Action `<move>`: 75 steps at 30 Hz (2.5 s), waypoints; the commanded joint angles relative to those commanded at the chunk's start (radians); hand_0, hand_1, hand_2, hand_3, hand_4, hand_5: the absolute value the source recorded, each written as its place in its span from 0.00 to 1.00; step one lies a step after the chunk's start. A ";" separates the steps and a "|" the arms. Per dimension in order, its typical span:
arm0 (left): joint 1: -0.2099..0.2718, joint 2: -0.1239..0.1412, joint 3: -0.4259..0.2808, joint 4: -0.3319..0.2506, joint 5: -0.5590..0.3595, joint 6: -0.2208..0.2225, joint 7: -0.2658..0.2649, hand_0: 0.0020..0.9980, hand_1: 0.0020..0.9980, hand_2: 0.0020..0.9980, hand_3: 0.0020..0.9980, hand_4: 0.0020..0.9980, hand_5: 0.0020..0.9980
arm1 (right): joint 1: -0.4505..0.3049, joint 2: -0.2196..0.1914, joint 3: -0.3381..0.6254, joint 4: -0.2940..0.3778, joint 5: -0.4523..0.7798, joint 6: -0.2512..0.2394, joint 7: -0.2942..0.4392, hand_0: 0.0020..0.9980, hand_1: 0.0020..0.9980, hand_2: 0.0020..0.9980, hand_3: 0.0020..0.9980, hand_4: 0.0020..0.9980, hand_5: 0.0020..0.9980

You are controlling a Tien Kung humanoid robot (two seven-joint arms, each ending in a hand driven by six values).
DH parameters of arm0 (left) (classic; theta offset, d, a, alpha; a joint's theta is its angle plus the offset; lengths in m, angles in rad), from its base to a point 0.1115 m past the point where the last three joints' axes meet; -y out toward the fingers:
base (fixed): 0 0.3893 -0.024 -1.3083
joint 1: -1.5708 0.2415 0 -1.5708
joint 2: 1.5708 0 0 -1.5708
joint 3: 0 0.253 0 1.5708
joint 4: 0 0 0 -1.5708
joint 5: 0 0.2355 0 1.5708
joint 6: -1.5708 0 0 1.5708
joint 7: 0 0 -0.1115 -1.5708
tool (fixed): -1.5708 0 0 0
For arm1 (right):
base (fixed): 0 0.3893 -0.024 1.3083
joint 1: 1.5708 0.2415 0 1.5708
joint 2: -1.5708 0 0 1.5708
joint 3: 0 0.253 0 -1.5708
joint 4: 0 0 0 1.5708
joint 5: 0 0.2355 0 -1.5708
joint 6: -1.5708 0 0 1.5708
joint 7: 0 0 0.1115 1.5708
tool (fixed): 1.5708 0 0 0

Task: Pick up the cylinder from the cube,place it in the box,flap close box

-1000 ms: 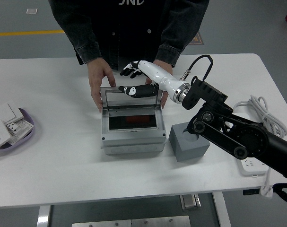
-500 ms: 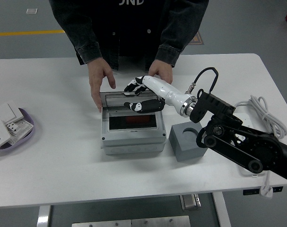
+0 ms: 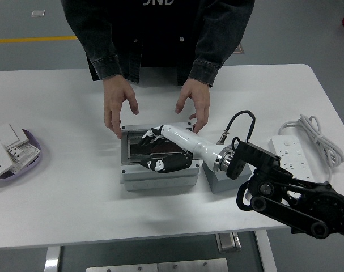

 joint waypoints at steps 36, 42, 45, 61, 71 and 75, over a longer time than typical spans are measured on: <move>0.026 -0.001 -0.002 0.000 0.014 -0.005 0.019 0.57 0.61 0.61 0.66 0.65 0.12 | -0.469 0.075 0.644 -0.164 0.348 -0.085 0.458 0.60 0.59 0.61 0.64 0.75 0.24; 0.022 -0.003 -0.011 0.000 0.028 -0.006 0.019 0.57 0.61 0.61 0.66 0.65 0.12 | -0.465 0.093 0.627 -0.188 0.395 -0.098 0.509 0.58 0.55 0.57 0.61 0.77 0.21; 0.021 -0.004 -0.015 0.000 0.034 -0.006 0.021 0.57 0.61 0.61 0.66 0.65 0.12 | -0.461 0.098 0.614 -0.195 0.401 -0.097 0.510 0.58 0.55 0.57 0.61 0.77 0.21; 0.022 -0.010 -0.018 0.000 0.048 -0.009 0.024 0.57 0.61 0.61 0.66 0.65 0.12 | -0.467 0.116 0.593 -0.221 0.416 -0.098 0.535 0.56 0.53 0.54 0.58 0.76 0.16; 0.018 -0.014 -0.024 0.000 0.052 -0.009 0.025 0.57 0.61 0.61 0.66 0.65 0.12 | -0.463 0.118 0.598 -0.223 0.407 -0.082 0.530 0.57 0.55 0.55 0.58 0.76 0.17; 0.016 -0.015 -0.025 0.000 0.054 -0.009 0.025 0.57 0.61 0.61 0.66 0.65 0.12 | -0.459 0.120 0.598 -0.223 0.406 -0.079 0.529 0.57 0.55 0.55 0.58 0.76 0.17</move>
